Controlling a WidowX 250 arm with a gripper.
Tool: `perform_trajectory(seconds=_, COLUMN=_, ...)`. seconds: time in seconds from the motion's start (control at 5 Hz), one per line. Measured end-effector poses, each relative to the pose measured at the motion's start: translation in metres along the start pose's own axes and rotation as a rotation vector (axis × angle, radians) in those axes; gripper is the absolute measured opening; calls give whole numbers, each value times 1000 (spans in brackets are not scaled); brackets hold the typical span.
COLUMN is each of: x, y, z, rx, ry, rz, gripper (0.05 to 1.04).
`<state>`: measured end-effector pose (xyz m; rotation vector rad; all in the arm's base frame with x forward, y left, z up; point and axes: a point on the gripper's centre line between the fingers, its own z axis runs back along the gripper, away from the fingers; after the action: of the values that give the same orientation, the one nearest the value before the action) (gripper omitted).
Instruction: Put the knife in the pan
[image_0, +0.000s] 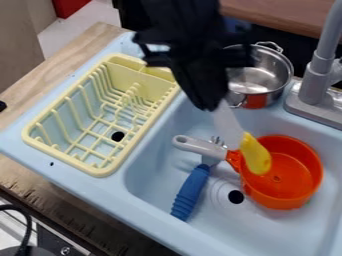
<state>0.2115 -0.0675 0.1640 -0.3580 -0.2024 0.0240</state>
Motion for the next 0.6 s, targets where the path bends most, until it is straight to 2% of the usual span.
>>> perform_trajectory(seconds=0.2, x=1, y=-8, z=-10, rx=0, ry=-5, rz=-7, gripper=54)
perform_trajectory(seconds=0.4, x=2, y=-15, z=-26, rx=26, ry=10, rz=-6, gripper=54)
perform_trajectory(seconds=0.6, x=3, y=-19, z=-31, rx=20, ry=2, rz=-7, gripper=54)
